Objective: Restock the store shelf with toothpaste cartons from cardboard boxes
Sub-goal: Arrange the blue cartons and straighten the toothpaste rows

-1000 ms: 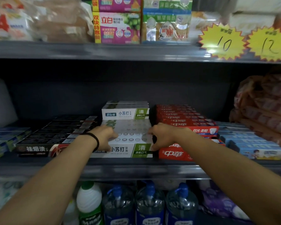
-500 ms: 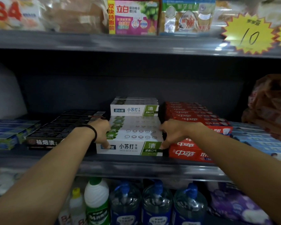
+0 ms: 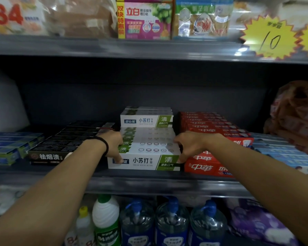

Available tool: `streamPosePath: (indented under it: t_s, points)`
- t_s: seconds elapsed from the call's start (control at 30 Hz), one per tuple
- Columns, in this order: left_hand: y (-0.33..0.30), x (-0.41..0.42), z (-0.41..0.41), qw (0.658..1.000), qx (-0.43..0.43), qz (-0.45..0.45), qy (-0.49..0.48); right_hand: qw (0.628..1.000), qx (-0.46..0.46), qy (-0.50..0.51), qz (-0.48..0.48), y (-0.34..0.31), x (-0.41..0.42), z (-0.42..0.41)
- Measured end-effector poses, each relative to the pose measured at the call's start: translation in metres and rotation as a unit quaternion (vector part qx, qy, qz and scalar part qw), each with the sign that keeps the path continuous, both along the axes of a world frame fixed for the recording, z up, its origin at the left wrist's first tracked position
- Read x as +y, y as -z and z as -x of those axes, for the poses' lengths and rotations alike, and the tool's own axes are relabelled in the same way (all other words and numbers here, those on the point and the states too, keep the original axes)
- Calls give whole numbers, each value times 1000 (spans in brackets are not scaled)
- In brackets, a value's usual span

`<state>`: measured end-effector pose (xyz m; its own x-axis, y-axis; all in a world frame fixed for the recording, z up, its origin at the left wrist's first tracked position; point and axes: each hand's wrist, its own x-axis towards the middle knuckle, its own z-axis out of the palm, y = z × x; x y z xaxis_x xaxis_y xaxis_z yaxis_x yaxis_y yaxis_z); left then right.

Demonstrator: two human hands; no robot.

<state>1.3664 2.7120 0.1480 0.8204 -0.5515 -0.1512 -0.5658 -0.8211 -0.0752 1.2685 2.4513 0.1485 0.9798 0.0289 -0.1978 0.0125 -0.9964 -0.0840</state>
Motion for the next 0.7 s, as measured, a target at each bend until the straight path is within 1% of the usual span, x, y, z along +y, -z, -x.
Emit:
streamPosePath:
  t_s: [0.13, 0.27, 0.43, 0.53, 0.7]
  points:
    - [-1, -2, 7, 1000, 0, -22, -2, 1000, -1, -4, 5, -1, 3, 4]
    - [-12, -10, 21, 999, -46, 15, 20, 998, -58, -17, 16, -17, 5, 22]
    - [-31, -31, 61, 994, -65, 62, 62, 991, -117, -21, 68, -44, -3, 76]
    - [-42, -46, 95, 989, -81, 85, 87, 989, -118, 7, 86, -55, -16, 115]
    - [-43, -75, 147, 983, -78, 98, 133, 989, -125, 36, 69, -55, -38, 167]
